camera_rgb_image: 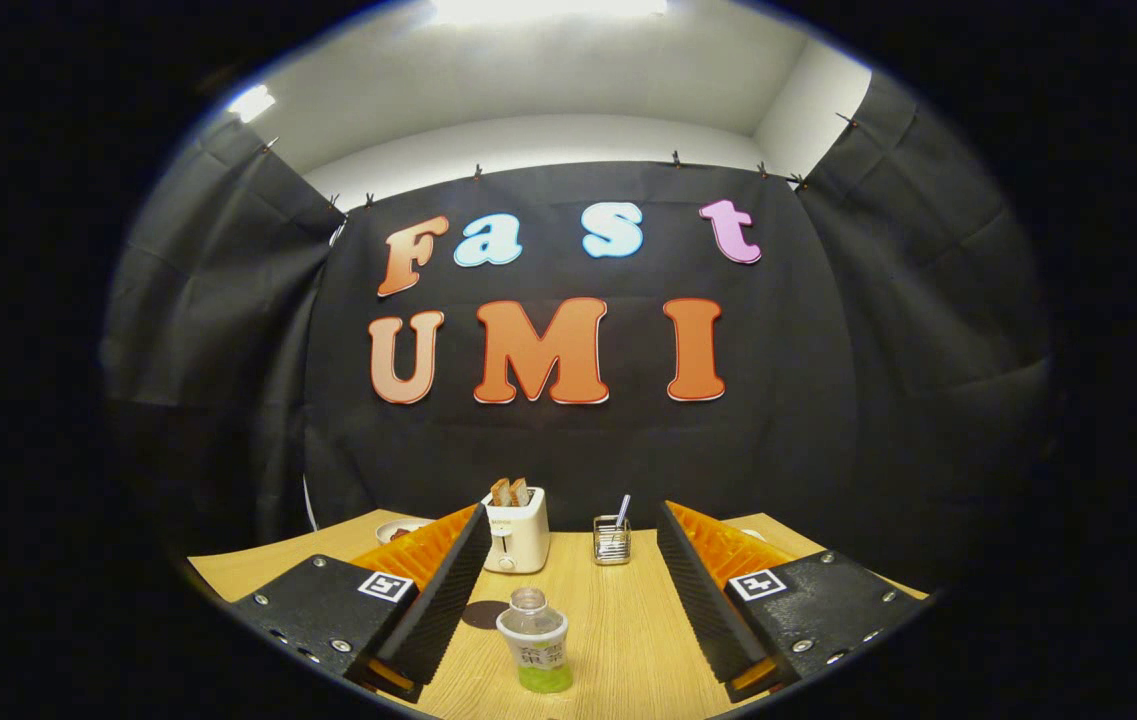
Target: Take the bottle from table, then pour the juice into the cup, finally place the bottle on the coaster
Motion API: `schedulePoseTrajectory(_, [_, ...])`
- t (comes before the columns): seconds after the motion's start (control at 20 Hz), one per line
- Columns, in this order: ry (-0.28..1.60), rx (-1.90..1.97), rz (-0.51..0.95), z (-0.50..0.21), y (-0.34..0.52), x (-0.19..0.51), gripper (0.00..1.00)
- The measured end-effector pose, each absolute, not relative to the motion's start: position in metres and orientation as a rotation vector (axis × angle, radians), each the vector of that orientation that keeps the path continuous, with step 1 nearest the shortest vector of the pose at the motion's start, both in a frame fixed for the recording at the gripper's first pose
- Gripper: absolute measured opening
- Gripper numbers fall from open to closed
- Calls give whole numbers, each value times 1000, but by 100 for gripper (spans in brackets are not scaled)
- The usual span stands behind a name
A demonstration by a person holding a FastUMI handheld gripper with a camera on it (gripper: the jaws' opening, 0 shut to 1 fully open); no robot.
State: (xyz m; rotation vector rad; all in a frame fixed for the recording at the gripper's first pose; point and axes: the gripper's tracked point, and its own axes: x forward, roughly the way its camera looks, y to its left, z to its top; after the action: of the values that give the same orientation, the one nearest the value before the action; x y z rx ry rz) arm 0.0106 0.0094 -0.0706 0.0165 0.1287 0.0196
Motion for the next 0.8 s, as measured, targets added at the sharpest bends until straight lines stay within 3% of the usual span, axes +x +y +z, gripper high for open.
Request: schedulePoseTrajectory(0.8, [362,-5,89,-215,44,16,97])
